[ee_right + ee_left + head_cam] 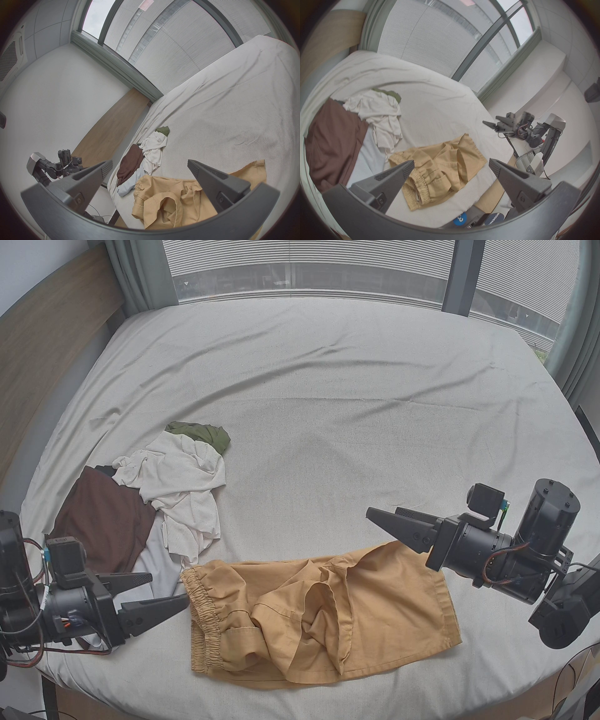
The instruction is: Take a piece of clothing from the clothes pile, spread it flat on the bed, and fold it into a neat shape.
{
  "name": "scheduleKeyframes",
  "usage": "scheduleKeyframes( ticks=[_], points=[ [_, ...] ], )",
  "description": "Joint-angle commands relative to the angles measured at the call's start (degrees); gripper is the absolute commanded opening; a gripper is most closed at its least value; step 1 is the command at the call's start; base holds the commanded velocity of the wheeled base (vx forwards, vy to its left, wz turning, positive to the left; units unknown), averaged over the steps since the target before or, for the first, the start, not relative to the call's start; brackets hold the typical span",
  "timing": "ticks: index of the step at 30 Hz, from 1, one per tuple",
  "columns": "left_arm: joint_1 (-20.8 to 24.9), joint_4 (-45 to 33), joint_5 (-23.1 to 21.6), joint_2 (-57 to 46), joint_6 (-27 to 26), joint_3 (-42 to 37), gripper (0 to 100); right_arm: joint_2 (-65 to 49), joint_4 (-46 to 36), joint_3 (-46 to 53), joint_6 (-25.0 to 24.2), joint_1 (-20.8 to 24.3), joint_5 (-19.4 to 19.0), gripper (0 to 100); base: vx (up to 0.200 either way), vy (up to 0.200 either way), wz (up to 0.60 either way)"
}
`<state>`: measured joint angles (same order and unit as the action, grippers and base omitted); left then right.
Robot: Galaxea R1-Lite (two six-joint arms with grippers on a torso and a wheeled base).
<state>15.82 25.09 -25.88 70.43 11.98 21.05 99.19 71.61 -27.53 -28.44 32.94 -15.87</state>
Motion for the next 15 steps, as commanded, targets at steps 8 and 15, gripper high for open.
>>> scheduleKeyframes(
  ticks=[8, 15],
  points=[
    [-5.36, 4.53, -5.32, 12.46, 0.5, -3.21, 100, 0.12, 0.02, 0.1, 0.05, -0.07, -0.04, 100, 0.0, 0.0, 0.0],
    [-5.28, 10.16, -5.41, 19.49, 0.5, -4.88, 100, 0.12, -0.06, 0.37, 0.05, 0.02, -0.04, 100, 0.0, 0.0, 0.0]
  ],
)
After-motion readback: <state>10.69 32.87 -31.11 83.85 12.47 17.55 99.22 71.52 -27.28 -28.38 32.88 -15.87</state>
